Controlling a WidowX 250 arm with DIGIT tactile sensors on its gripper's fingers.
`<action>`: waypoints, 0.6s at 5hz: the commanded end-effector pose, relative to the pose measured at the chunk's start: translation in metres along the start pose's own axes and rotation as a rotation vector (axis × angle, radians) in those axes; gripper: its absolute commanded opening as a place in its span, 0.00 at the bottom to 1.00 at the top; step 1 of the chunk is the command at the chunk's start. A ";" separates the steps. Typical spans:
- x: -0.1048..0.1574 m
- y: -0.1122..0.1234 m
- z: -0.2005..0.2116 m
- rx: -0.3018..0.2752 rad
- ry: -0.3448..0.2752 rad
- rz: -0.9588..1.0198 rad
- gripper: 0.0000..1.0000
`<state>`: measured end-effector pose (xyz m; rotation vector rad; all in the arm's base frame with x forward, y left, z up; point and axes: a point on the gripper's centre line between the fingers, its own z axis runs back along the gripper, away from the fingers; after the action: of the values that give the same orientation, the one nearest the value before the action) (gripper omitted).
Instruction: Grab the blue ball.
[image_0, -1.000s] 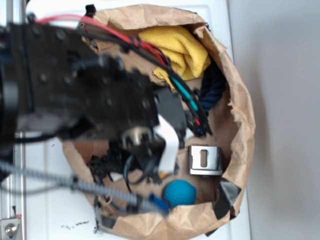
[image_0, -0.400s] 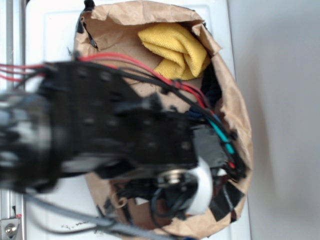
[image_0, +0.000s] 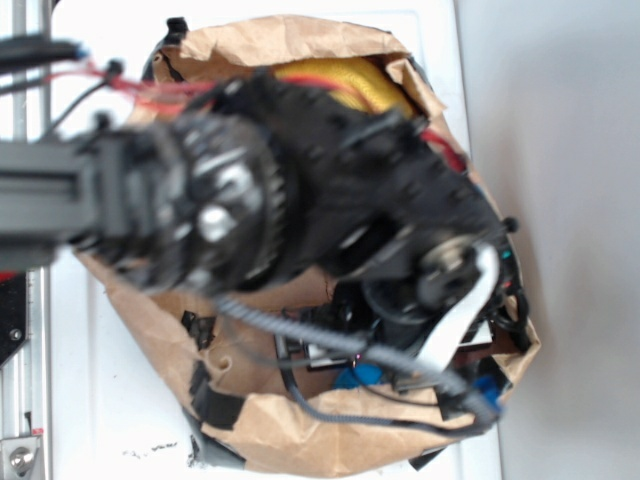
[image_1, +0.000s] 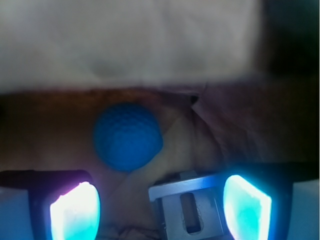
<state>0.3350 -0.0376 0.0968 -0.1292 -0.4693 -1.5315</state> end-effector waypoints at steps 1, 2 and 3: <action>-0.018 -0.017 0.050 0.020 -0.032 -0.101 1.00; -0.027 -0.026 0.042 0.025 -0.014 -0.148 1.00; -0.029 -0.044 0.040 0.016 -0.016 -0.214 1.00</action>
<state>0.2938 -0.0046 0.0928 -0.1747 -0.4764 -1.6991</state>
